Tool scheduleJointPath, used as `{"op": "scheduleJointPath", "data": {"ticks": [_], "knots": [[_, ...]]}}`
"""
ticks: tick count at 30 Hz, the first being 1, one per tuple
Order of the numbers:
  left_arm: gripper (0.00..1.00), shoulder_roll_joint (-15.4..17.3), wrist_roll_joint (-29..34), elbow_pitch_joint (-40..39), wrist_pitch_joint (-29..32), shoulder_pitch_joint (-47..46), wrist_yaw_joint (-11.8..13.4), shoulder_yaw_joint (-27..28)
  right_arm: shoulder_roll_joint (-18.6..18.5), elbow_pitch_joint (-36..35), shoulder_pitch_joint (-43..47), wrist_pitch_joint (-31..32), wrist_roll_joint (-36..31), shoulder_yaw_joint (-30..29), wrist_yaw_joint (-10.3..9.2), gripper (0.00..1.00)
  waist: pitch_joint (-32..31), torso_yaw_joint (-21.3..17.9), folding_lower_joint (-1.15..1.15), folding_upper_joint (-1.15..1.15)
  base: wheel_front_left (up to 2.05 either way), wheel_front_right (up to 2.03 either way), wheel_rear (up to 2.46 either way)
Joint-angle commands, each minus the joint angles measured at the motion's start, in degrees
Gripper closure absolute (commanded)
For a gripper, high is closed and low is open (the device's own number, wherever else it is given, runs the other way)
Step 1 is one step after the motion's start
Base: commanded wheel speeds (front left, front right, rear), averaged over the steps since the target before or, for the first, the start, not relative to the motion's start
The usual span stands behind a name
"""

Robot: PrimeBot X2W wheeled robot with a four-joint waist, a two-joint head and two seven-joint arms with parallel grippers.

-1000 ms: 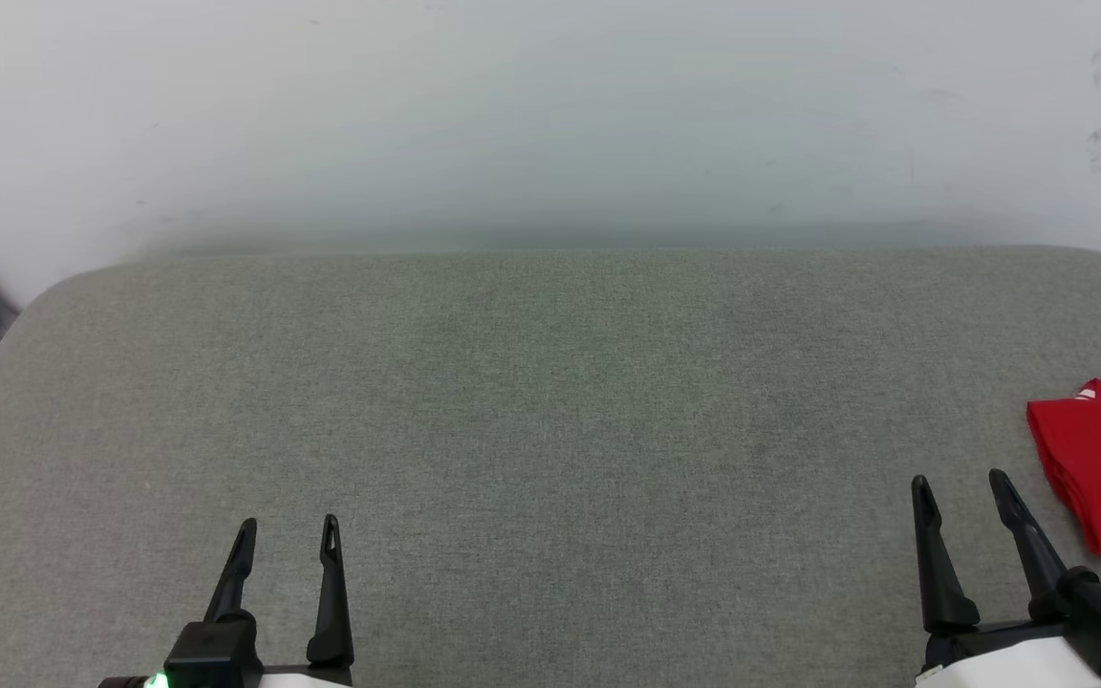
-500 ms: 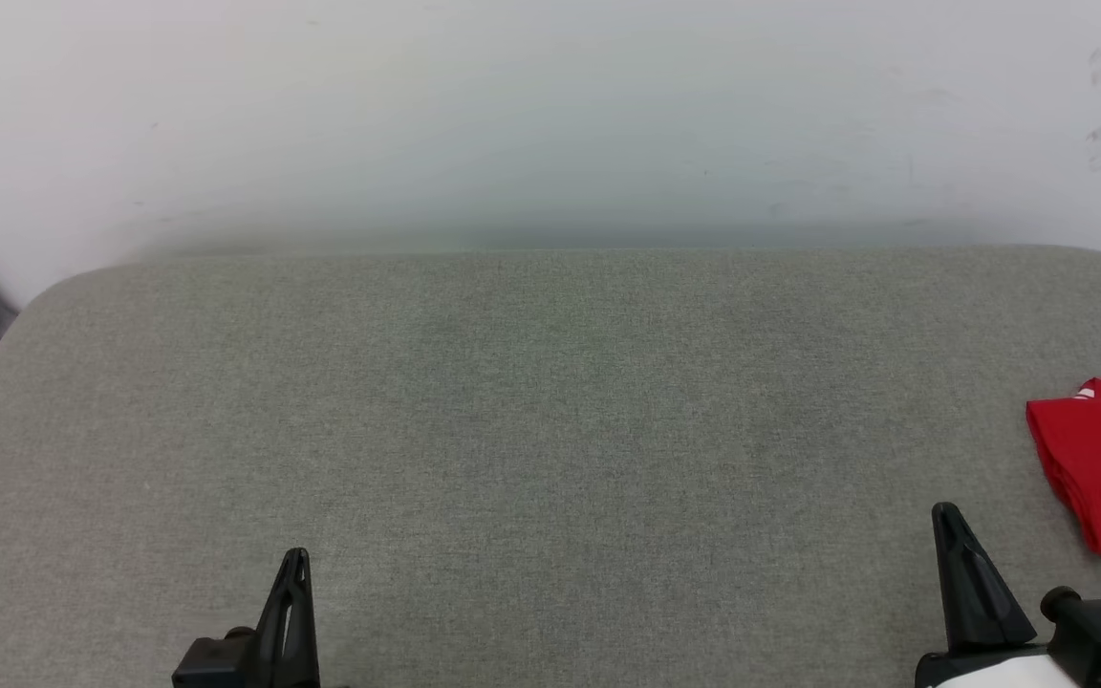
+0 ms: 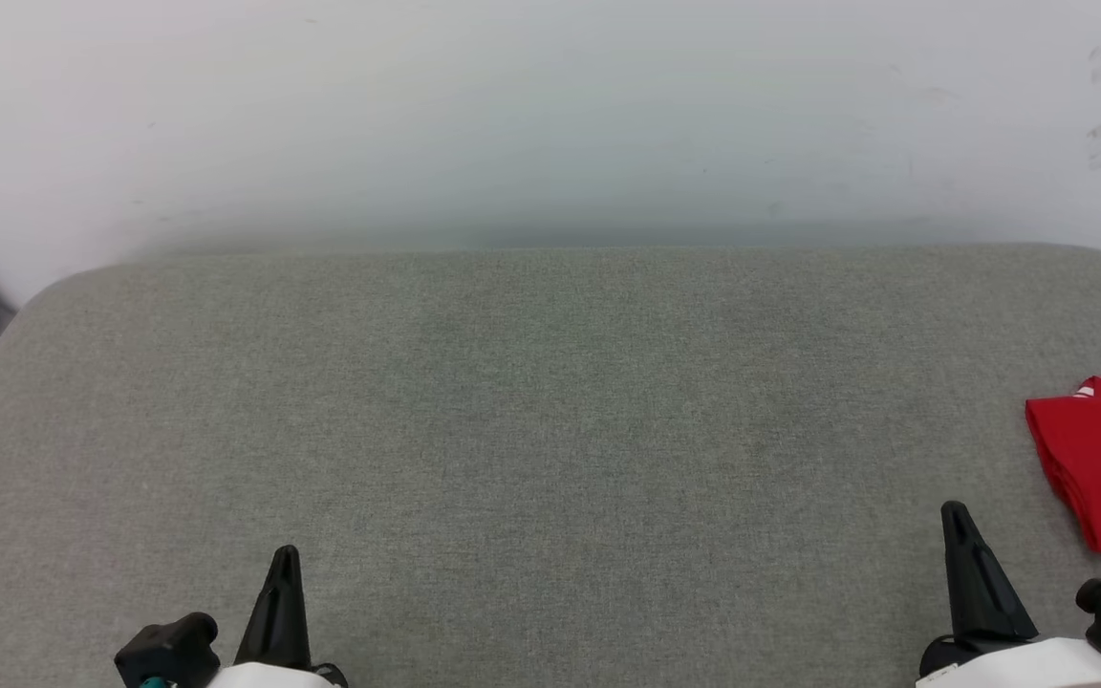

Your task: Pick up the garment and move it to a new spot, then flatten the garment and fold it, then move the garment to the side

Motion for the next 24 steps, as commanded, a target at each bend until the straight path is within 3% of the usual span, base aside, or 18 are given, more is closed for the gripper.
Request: {"op": "scheduleJointPath", "data": {"ticks": [1, 24], "knots": [[1.00, 0.39, -1.76, -0.51, 0.25, -1.52, -0.38, 0.36, -0.37, -0.55, -1.78, 0.20, 1.88, -0.09, 0.00, 1.00, 0.01, 0.00, 0.00, 0.00, 0.00, 0.00, 0.00], [1.00, 0.74, -23.43, 2.04, 5.10, -5.17, -2.97, 1.98, -0.64, 1.98, -4.90, 5.02, 22.89, -0.59, -0.01, 1.00, 0.24, -0.19, 0.00, 0.00, 0.00, 0.00, 0.00]]}}
